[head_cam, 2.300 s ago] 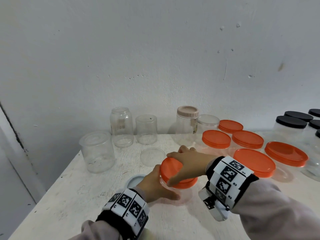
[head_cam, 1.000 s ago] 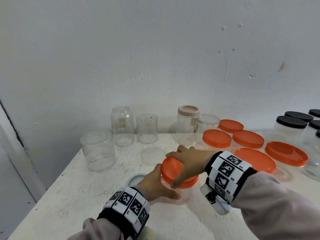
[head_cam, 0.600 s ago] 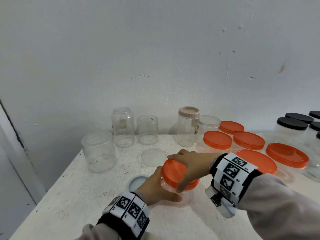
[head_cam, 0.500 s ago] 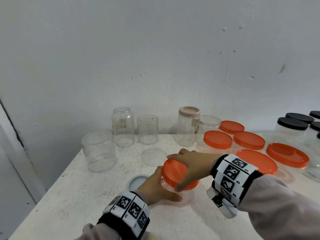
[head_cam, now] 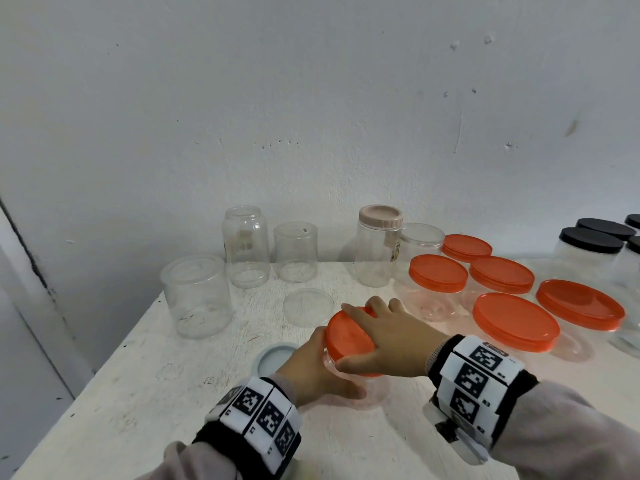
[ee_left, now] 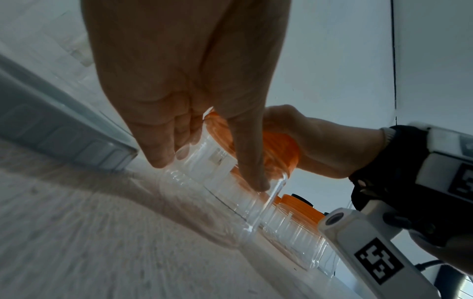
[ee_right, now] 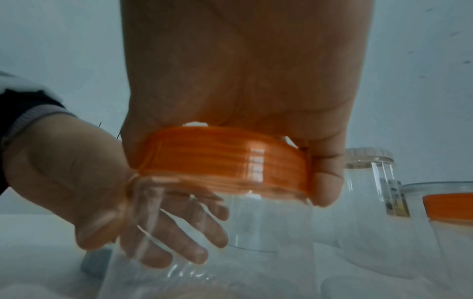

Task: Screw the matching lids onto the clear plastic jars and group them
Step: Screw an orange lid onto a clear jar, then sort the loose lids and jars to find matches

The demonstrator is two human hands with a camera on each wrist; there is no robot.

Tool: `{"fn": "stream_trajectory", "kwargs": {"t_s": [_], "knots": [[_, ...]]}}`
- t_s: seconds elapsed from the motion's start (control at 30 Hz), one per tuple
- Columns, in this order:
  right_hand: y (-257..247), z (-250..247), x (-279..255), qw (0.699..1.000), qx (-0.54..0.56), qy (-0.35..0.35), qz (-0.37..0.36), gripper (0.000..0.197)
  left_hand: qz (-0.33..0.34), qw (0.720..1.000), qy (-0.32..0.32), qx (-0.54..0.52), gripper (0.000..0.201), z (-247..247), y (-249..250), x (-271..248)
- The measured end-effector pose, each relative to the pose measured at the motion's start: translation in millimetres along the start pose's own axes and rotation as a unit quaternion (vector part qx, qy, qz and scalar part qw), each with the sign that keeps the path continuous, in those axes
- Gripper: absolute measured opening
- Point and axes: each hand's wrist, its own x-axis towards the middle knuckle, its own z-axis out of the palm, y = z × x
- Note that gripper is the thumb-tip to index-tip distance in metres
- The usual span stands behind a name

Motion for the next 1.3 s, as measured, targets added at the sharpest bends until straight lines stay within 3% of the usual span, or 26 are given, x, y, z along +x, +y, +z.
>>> {"fn": "stream_trajectory", "kwargs": {"t_s": [0.4,0.57,0.63,0.7,0.8,0.9,1.03,1.17,1.3], "knots": [[4,17,-3,0.993,0.103,0.049,-0.006,0.093,-0.032,0.995,-0.027,0.085,0.104,-9,12,3],[7,22,-4,0.989,0.131,0.061,-0.012,0.095,-0.03,0.984,-0.06,0.162,0.087,-47,27,2],[9,23,-6,0.988,0.144,0.057,-0.014,0.096,-0.021,0.981,-0.023,0.189,0.076,-74,35,2],[11,24,-9,0.985,0.166,0.048,-0.016,0.097,-0.008,0.975,0.06,0.214,0.063,-104,40,1],[18,22,-17,0.977,0.208,0.037,-0.022,0.1,0.001,0.924,0.23,0.306,0.054,-144,45,2],[26,17,-27,0.974,0.223,0.03,-0.028,0.102,-0.038,0.876,0.312,0.365,0.063,-178,43,7],[47,8,-54,0.967,0.251,0.052,-0.011,0.102,-0.194,0.826,0.302,0.436,0.092,-205,29,9],[85,-2,-101,0.96,0.267,0.068,0.046,0.094,-0.245,0.845,0.27,0.391,0.124,-213,17,10],[124,-8,-146,0.959,0.238,0.087,0.126,0.111,-0.244,0.878,0.257,0.322,0.136,-220,0,17]]}}
